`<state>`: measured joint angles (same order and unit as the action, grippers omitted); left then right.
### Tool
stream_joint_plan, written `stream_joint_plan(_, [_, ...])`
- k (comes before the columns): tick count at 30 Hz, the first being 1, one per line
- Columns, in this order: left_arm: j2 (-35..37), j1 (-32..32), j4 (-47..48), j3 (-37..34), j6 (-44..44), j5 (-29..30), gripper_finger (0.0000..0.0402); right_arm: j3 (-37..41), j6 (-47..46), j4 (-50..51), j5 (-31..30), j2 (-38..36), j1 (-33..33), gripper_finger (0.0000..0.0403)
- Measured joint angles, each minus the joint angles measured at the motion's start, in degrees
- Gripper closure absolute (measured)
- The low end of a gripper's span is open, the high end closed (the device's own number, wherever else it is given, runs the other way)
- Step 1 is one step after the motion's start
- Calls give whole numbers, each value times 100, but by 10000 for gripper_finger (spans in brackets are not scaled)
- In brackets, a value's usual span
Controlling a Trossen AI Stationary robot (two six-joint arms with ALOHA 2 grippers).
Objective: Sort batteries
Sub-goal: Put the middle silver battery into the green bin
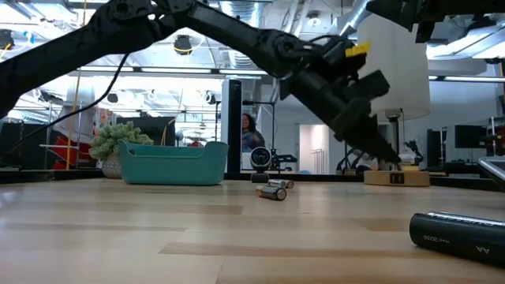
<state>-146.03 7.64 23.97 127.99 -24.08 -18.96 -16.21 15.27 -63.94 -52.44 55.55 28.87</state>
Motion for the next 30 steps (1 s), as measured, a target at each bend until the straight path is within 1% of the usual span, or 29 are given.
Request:
stream_joint_plan(3, [235, -10, -92, -193, 35, 209, 359, 0, 11, 4, 2, 0, 4, 211])
stream_joint_plan(5, [492, 32, -235, -514, 93, 288, 359, 0, 20, 4, 2, -2, 4, 211])
stream_joint_plan(7, [811, 100, -476, -998, 207, 306, 359, 0, 26, 4, 4, 0, 4, 211])
stream_joint_plan(9, [1261, 171, -849, -1681, 309, 425, 359, 0, 56, 7, 4, 0, 4, 211])
stream_joint_plan(13, [2487, 215, -1797, -3287, 448, 993, 359, 0, 117, 12, 5, -2, 3, 211])
stream_joint_plan(16, [3461, 275, -2160, -4460, 657, 1379, 359, 0, 122, 28, 8, 0, -1, 211])
stream_joint_plan(21, [5059, 353, -2390, -6203, 998, 2669, 359, 0, 131, 30, 8, 0, -1, 211])
stream_joint_plan(26, [6547, 472, -2341, -7570, 1515, 3605, 359, 0, 129, 50, 8, -1, -1, 211])
stream_joint_plan(28, [7065, 568, -2290, -7957, 1788, 3871, 359, 0, 113, 50, 8, -1, -1, 211])
stream_joint_plan(30, [7510, 690, -2119, -8297, 2013, 3987, 359, 0, 98, 52, 8, 0, -1, 211])
